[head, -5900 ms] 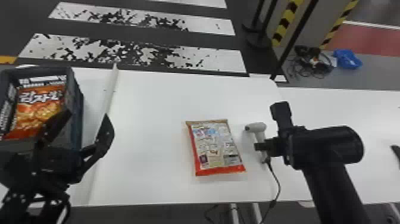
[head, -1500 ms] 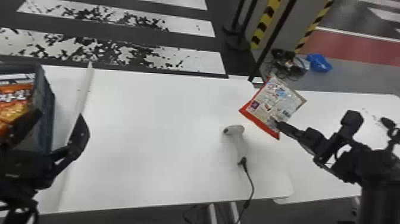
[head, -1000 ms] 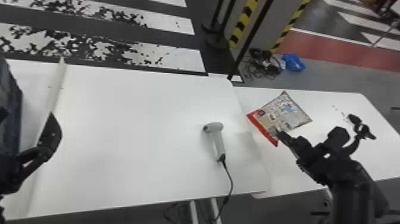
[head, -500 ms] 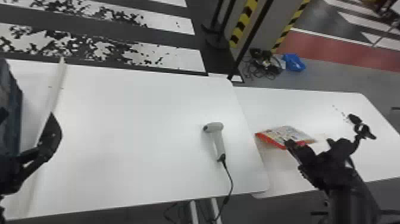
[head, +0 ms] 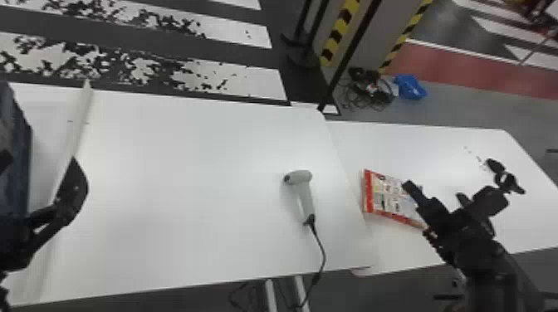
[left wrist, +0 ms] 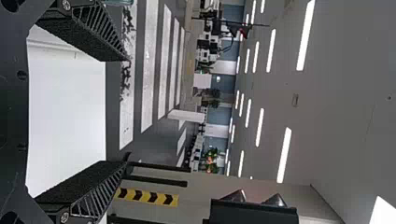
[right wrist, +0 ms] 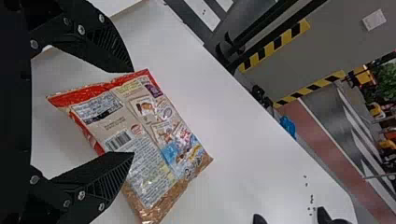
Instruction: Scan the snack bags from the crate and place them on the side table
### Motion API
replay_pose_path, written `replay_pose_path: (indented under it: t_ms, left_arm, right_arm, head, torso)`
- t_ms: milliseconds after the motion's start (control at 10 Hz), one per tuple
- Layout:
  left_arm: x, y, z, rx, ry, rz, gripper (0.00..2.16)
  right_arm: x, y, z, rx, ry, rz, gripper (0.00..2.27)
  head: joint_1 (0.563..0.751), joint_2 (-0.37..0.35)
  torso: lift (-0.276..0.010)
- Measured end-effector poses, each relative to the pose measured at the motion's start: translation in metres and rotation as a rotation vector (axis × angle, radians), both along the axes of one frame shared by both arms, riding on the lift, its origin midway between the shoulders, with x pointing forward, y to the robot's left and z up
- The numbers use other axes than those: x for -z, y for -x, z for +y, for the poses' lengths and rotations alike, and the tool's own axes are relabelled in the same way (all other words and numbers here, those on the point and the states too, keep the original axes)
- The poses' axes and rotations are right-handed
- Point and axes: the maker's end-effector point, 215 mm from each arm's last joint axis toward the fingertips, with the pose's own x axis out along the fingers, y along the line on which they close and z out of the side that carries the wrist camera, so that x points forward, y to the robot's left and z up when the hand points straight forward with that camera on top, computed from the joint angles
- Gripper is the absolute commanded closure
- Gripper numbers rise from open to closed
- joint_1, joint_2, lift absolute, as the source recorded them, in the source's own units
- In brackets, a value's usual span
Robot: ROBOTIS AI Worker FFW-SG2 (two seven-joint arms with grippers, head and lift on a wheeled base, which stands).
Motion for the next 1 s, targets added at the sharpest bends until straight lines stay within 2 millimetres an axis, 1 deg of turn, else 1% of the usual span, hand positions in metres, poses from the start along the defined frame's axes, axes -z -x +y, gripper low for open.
replay_pose_path:
  t_ms: [100, 200, 300, 400, 500, 600, 700, 800, 1000]
  left_arm:
    - [-0.001, 0.0, -0.003, 0.003, 0.002, 0.0, 0.08]
    - [-0.001, 0.0, -0.004, 0.004, 0.002, -0.001, 0.08]
    - [-0.001, 0.0, -0.004, 0.0, 0.001, 0.001, 0.08]
    - [0.001, 0.001, -0.003, -0.003, -0.002, 0.005, 0.08]
    - [0.001, 0.001, -0.003, -0.003, -0.004, 0.007, 0.08]
    - [0.002, 0.001, -0.002, -0.003, -0.005, 0.01, 0.08]
    - [0.005, 0.001, -0.003, -0.002, -0.007, 0.02, 0.07]
    - [0.011, 0.001, -0.003, -0.001, -0.009, 0.036, 0.07]
    - [0.015, 0.002, -0.004, 0.0, -0.009, 0.047, 0.07]
  right_arm:
    - [-0.023, -0.007, 0.023, -0.068, 0.083, -0.016, 0.05]
    - [-0.043, -0.016, 0.053, -0.136, 0.162, -0.036, 0.05]
    - [-0.059, -0.026, 0.089, -0.212, 0.229, -0.058, 0.05]
    - [-0.071, -0.035, 0.132, -0.293, 0.298, -0.078, 0.05]
    - [-0.077, -0.042, 0.181, -0.373, 0.355, -0.098, 0.07]
    - [-0.079, -0.044, 0.229, -0.445, 0.392, -0.116, 0.07]
    - [-0.08, -0.043, 0.276, -0.502, 0.444, -0.137, 0.07]
    - [-0.083, -0.042, 0.316, -0.543, 0.498, -0.162, 0.07]
    - [-0.096, -0.03, 0.387, -0.597, 0.568, -0.263, 0.07]
  head:
    - [0.695, -0.35]
    - [0.695, -0.35]
    - [0.695, -0.35]
    - [0.695, -0.35]
    - [0.695, -0.307]
    - [0.695, -0.244]
    - [0.695, -0.21]
    - [0.695, -0.154]
    - [0.695, -0.053]
  torso:
    - [-0.05]
    - [-0.05]
    - [-0.05]
    - [-0.05]
    - [-0.05]
    - [-0.05]
    - [-0.05]
    - [-0.05]
    - [-0.05]
